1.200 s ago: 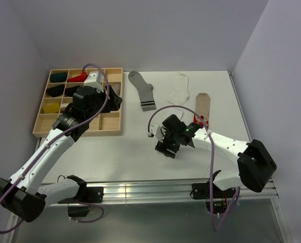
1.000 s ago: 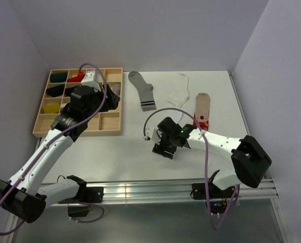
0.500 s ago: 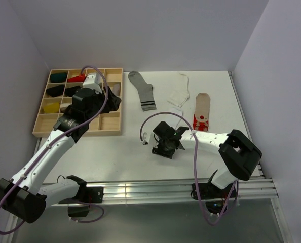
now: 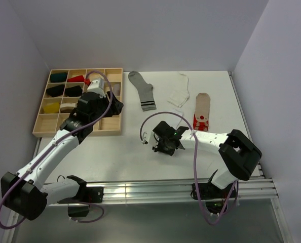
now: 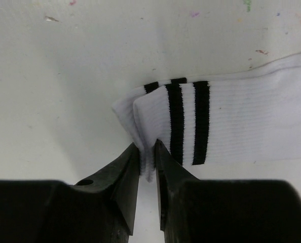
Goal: Roll the socks
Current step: Roll the sock at the center of the board.
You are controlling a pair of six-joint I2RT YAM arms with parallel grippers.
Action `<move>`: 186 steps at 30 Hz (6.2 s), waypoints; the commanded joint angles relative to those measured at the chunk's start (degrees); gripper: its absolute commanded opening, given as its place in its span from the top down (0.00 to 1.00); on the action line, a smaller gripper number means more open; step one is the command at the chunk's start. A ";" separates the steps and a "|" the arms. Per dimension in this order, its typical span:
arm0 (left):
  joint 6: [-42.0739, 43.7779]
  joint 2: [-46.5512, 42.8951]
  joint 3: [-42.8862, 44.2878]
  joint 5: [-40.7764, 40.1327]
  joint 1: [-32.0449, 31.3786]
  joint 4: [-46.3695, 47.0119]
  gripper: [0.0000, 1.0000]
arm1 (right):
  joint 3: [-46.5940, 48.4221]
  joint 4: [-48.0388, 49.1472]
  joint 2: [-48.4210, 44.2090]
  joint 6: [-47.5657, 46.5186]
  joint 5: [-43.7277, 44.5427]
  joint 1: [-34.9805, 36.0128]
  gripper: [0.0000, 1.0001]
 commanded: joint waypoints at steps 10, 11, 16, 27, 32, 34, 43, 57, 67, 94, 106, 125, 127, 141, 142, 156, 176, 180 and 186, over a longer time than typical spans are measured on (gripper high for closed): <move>-6.56 -2.46 -13.72 -3.56 -6.10 21.15 0.52 | 12.16 -14.51 4.22 1.82 -24.87 -7.79 0.82; -6.91 -2.98 -16.26 -2.95 -6.10 23.09 0.54 | 13.99 -16.96 5.28 1.64 -26.71 -10.23 0.82; -5.69 -3.25 -22.08 -0.32 -7.42 33.62 0.64 | 19.19 -23.04 14.06 1.03 -36.74 -16.40 0.83; 1.08 5.70 -30.53 9.00 -14.01 51.40 0.69 | 30.36 -36.93 31.56 -5.48 -49.58 -23.00 0.84; 5.73 14.04 -27.63 10.41 -19.27 52.55 0.62 | 31.41 -39.30 34.02 -6.62 -50.64 -25.11 0.84; 7.31 16.60 -25.62 10.41 -21.04 52.37 0.57 | 31.85 -40.36 35.08 -7.67 -51.16 -25.64 0.84; 10.40 26.01 -22.36 11.20 -25.35 54.57 0.51 | 34.14 -44.14 39.12 -9.87 -52.22 -26.69 0.83; 9.70 31.82 -21.03 13.57 -27.11 57.47 0.52 | 34.75 -43.79 39.39 -9.00 -51.69 -26.78 0.84; 6.98 34.54 -21.56 14.37 -27.11 59.93 0.56 | 34.31 -41.59 38.77 -6.97 -50.46 -26.78 0.84; -8.93 38.50 -17.52 11.46 -26.76 44.04 1.00 | 27.20 -23.24 22.71 6.73 -39.49 -28.80 0.54; -20.18 40.17 -10.32 22.08 -21.40 26.02 1.00 | 18.33 -10.40 0.21 5.69 -25.16 -31.09 0.53; -29.76 47.46 -3.45 36.51 -17.53 13.88 1.00 | -11.74 9.56 -25.21 -11.89 -14.78 -11.14 0.52; -29.85 47.73 -3.19 36.87 -17.44 13.53 1.00 | -13.22 10.26 -24.86 -12.59 -13.47 -8.69 0.53; -30.12 48.96 -1.96 37.92 -17.35 13.17 1.00 | -17.19 14.39 -20.91 -13.57 -6.70 1.43 0.55; -30.12 48.96 -1.96 37.92 -17.35 13.09 1.00 | -17.45 14.74 -20.47 -13.65 -6.52 1.60 0.55; -29.59 48.43 -1.70 39.41 -16.91 12.91 1.00 | -19.21 19.75 -14.58 -12.95 -4.32 1.96 0.66; -33.19 42.02 -3.89 35.64 -15.42 20.82 0.82 | 4.07 -20.10 4.64 -23.58 -38.93 -19.56 0.89; -33.19 39.38 -5.12 31.26 -15.42 23.01 0.78 | 9.78 -26.46 10.64 -27.35 -43.07 -23.00 0.88; -29.87 34.20 -7.76 23.78 -15.42 25.29 0.73 | 14.53 -32.36 17.67 -29.04 -45.81 -26.52 0.89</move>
